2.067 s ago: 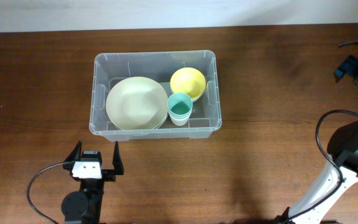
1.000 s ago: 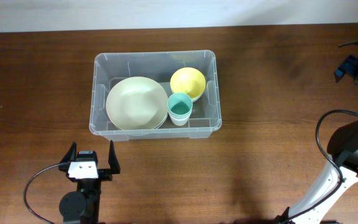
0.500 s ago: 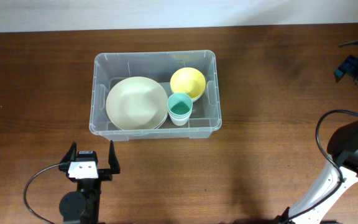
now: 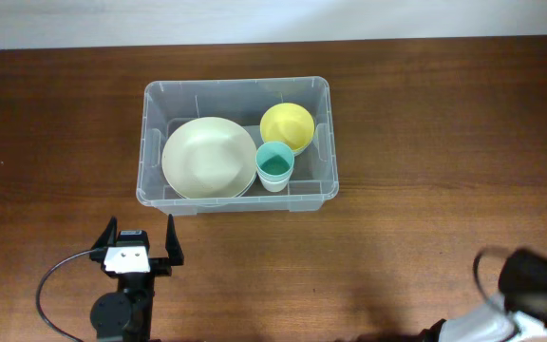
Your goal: Pack container
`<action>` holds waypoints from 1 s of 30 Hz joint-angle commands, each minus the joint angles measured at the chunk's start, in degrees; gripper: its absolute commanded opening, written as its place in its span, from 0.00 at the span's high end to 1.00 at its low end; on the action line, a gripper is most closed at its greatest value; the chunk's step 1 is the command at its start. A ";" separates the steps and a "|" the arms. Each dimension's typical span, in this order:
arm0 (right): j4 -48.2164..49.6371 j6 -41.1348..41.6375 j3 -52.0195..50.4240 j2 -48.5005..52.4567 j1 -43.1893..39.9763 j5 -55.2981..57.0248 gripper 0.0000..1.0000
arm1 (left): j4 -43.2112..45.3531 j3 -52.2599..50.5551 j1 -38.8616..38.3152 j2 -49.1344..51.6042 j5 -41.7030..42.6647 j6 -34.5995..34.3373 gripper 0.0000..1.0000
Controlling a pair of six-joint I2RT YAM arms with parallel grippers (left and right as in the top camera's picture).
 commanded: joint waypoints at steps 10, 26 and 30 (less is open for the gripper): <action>0.63 0.42 -28.39 -31.26 25.07 0.63 0.01 | 0.00 -0.39 0.24 -0.55 0.63 0.48 0.01; 60.78 -7.39 -92.24 -78.38 29.75 -4.50 0.01 | 0.00 -0.39 0.24 -0.55 0.63 0.48 0.01; 69.48 -7.54 -105.50 -86.47 29.75 -4.52 0.01 | 0.00 -0.39 0.24 -0.55 0.63 0.48 0.01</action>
